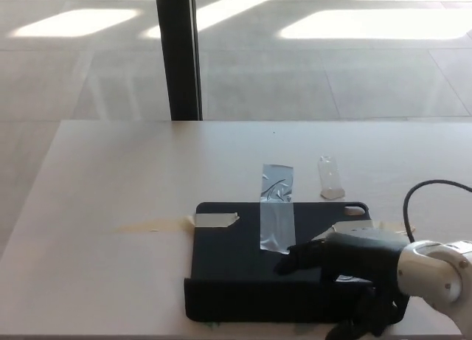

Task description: The robot uses its right hand to open a folded tablet cover kept in the middle of the desk

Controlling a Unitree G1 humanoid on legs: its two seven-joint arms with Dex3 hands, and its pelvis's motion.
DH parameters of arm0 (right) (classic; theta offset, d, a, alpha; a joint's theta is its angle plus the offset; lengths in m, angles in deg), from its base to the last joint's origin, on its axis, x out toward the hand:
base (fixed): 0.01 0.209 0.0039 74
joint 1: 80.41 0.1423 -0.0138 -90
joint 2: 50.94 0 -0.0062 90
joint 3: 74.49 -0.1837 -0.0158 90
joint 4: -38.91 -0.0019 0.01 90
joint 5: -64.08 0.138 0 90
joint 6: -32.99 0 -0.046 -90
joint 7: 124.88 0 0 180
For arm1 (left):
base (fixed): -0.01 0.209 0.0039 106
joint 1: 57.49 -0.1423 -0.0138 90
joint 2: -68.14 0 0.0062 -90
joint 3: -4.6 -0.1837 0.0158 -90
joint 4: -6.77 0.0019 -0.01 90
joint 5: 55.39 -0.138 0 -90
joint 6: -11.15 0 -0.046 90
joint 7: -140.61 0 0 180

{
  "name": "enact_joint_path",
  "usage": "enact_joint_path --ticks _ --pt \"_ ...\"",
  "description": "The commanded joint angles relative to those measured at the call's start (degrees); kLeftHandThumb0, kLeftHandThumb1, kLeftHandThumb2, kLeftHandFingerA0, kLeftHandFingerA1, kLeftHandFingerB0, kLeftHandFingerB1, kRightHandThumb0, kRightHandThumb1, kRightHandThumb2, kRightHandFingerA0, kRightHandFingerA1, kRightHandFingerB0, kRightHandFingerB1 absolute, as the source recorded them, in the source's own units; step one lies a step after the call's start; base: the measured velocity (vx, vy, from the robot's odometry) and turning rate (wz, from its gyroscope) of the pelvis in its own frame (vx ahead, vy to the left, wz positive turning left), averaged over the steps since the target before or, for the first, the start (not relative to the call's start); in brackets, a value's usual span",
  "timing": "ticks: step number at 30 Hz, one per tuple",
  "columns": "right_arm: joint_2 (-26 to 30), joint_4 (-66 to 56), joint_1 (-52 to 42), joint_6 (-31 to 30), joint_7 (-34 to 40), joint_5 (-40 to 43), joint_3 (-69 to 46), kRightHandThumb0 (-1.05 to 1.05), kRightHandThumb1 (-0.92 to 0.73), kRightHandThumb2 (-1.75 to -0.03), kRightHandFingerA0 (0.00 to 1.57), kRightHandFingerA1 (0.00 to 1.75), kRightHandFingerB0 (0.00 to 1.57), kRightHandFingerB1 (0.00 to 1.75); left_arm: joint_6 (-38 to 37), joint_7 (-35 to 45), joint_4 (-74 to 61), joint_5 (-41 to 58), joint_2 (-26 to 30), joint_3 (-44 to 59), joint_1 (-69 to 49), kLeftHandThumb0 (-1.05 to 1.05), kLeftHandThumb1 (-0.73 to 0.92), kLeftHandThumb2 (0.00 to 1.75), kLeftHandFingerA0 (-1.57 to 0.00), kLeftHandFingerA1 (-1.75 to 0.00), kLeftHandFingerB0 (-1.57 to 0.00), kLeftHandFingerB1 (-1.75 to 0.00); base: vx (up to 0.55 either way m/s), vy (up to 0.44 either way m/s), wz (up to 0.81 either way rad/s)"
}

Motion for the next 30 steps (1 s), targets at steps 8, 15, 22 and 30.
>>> enact_joint_path --ticks 8,15,22,30 --pt "-0.9 -3.5 -5.5 -13.2 -6.4 -14.1 7.0 -0.88 -0.45 -0.81 0.58 0.98 0.22 0.45 0.4 -0.6 1.0 2.1 3.4 -1.2 0.5 -0.46 0.30 0.84 -0.85 -0.91 -0.68 -0.80 0.00 0.000 0.00" --pt "-1.9 -12.2 -17.5 -15.9 -1.1 -14.1 1.4 -0.79 -0.57 -0.59 0.59 1.24 0.26 0.34 0.2 -0.1 1.0 2.3 3.4 -1.9 0.2 -0.50 0.30 0.83 -0.86 -0.92 -0.65 -0.78 0.00 0.000 0.00" --pt "-5.2 -19.3 -32.2 -11.2 6.3 -5.1 -8.9 -0.73 -0.57 -0.58 0.36 0.50 0.30 0.32 0.0 -0.2 0.8 2.1 3.6 -2.7 0.4 -0.49 0.29 0.82 -0.87 -0.92 -0.62 -0.77 0.00 0.000 0.00" --pt "-11.0 -23.2 -42.5 -16.4 -2.2 11.1 -20.5 -0.73 -0.58 -0.58 0.26 0.46 0.28 0.32 0.2 -0.6 0.8 1.8 3.9 -3.1 0.3 -0.51 0.30 0.82 -0.86 -0.91 -0.63 -0.77 0.00 0.000 0.00"
